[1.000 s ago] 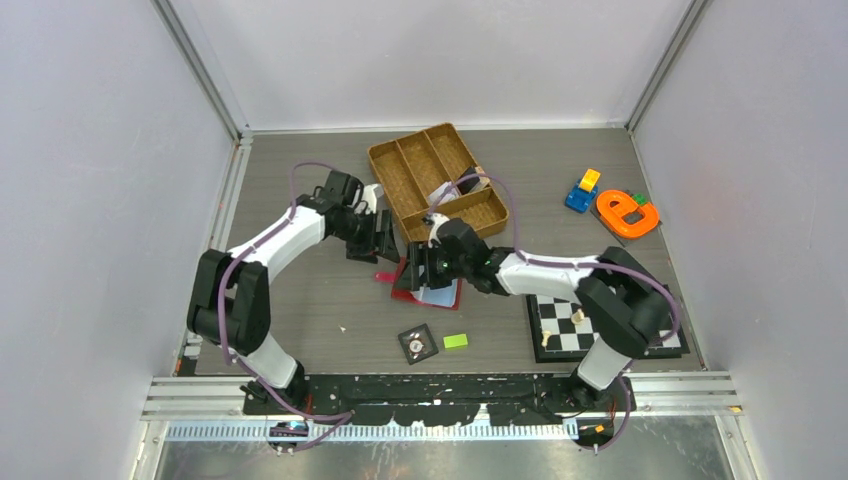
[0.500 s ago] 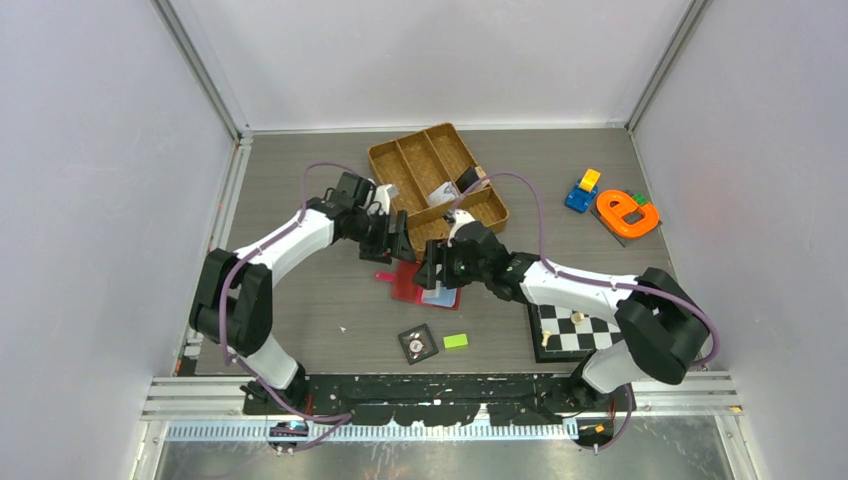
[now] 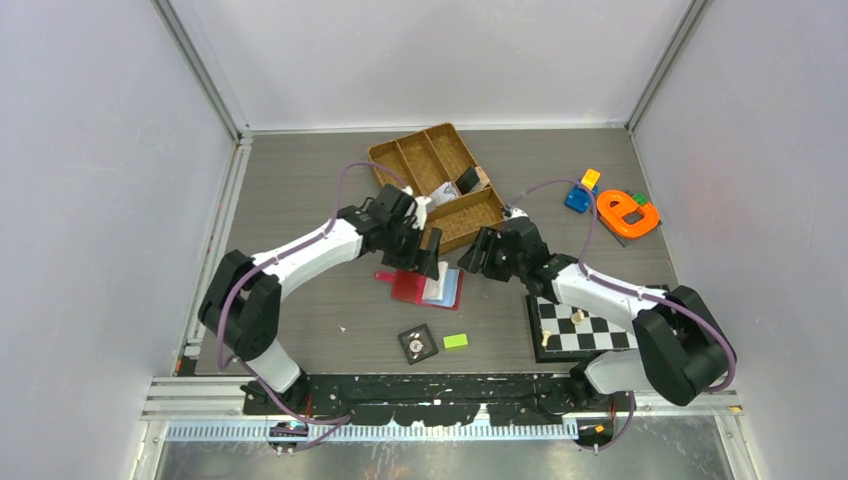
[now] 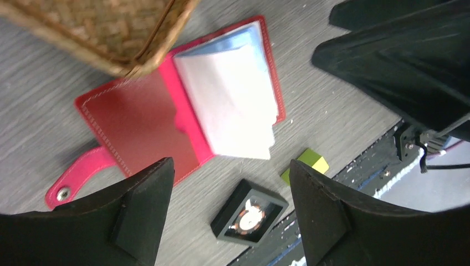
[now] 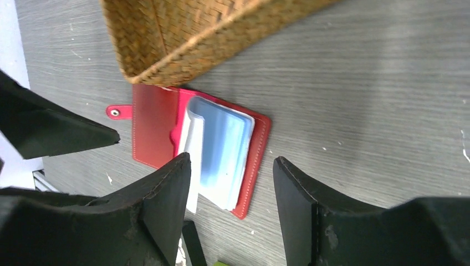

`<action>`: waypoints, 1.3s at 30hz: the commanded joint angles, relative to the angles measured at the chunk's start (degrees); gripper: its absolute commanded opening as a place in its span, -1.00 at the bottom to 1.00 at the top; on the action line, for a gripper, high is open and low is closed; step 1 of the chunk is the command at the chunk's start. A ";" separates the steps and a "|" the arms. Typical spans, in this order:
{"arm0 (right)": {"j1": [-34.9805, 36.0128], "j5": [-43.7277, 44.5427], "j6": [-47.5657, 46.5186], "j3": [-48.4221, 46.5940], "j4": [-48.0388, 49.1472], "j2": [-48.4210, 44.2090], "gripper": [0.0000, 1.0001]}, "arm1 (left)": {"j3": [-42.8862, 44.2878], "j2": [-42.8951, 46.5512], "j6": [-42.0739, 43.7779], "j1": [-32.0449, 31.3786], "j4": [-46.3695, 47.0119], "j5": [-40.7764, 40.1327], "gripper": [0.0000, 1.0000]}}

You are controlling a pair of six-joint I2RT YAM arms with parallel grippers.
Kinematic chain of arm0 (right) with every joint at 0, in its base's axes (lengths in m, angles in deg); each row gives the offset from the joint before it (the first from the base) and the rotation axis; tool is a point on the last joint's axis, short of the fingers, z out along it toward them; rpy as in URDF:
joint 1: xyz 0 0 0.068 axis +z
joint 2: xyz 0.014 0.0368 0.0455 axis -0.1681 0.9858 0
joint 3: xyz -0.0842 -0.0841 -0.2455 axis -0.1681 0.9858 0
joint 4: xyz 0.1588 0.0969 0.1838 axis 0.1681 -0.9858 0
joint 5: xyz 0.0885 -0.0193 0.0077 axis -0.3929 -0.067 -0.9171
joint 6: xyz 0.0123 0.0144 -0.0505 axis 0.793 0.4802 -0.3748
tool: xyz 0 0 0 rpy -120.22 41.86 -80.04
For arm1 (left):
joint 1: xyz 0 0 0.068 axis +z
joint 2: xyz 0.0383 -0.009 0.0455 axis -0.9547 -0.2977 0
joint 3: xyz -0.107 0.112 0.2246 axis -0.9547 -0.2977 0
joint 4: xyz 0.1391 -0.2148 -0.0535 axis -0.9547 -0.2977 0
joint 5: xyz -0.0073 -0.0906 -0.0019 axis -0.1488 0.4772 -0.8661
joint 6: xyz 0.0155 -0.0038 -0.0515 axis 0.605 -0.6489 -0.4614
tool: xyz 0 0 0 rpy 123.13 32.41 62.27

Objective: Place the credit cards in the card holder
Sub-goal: Move the card holder to the center of the board.

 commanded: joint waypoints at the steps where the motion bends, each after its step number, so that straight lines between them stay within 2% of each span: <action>1: -1.12 -0.96 3.78 1.87 3.23 -0.31 0.21 | 6.27 -3.73 0.38 -4.94 -1.77 -8.21 0.58; 7: -2.40 -0.43 4.58 3.38 3.89 -0.46 0.20 | 7.35 -7.66 -2.48 -9.57 -1.45 -15.40 0.71; 14: -4.53 1.07 5.07 5.60 3.12 -2.52 0.20 | 7.38 -10.61 -4.59 -13.01 -0.29 -24.55 0.74; 27: -6.33 0.52 5.37 7.09 3.14 -3.65 0.20 | 6.54 -12.88 -7.14 -16.55 2.62 -28.68 0.86; 34: -6.32 0.03 5.55 7.26 3.18 -3.30 0.20 | 6.72 -14.13 -6.64 -17.21 2.44 -29.75 0.87; 39: -6.36 -0.09 5.73 7.44 3.38 -3.30 0.20 | 6.96 -13.85 -5.83 -17.50 1.34 -32.87 0.78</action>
